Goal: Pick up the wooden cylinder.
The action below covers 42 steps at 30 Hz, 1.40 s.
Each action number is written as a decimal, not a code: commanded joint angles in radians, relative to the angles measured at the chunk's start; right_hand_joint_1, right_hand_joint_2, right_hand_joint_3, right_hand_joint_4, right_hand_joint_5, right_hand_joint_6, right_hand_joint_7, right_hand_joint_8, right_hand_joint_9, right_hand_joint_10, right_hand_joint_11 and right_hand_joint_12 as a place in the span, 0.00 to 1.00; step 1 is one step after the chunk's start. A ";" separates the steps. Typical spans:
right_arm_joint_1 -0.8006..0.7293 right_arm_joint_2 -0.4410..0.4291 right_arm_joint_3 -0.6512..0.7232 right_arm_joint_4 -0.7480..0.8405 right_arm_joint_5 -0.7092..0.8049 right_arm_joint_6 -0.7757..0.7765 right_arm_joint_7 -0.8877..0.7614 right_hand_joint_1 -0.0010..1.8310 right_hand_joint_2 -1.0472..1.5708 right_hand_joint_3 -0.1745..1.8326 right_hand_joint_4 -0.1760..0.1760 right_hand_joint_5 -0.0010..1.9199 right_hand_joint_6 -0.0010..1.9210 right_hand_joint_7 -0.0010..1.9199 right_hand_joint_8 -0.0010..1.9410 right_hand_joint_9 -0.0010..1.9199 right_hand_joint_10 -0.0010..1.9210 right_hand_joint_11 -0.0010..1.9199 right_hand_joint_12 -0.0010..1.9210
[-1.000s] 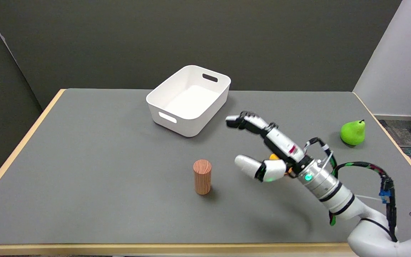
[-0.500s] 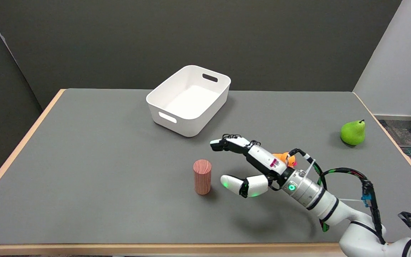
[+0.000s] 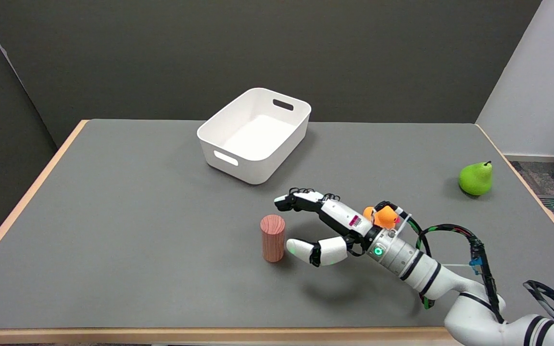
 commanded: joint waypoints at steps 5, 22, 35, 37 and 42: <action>0.040 -0.066 -0.026 -0.018 -0.027 -0.063 0.011 0.29 0.64 0.51 0.23 0.14 0.26 0.20 0.22 0.10 0.41 0.03 0.64; 0.063 -0.103 -0.036 -0.026 -0.027 -0.091 0.007 0.29 0.64 0.51 0.22 0.14 0.26 0.19 0.21 0.10 0.40 0.03 0.64; 0.100 -0.118 -0.042 -0.047 -0.027 -0.095 0.002 0.37 0.66 0.53 0.27 0.24 0.50 0.25 0.27 0.17 0.45 0.05 0.66; 0.106 -0.120 -0.043 -0.047 -0.027 -0.097 0.001 0.38 0.66 0.53 0.26 0.25 0.53 0.26 0.28 0.18 0.46 0.06 0.66; 0.117 -0.125 -0.044 -0.050 -0.027 -0.097 0.001 0.42 0.71 0.46 0.32 0.28 0.64 0.28 0.32 0.19 0.48 0.07 0.67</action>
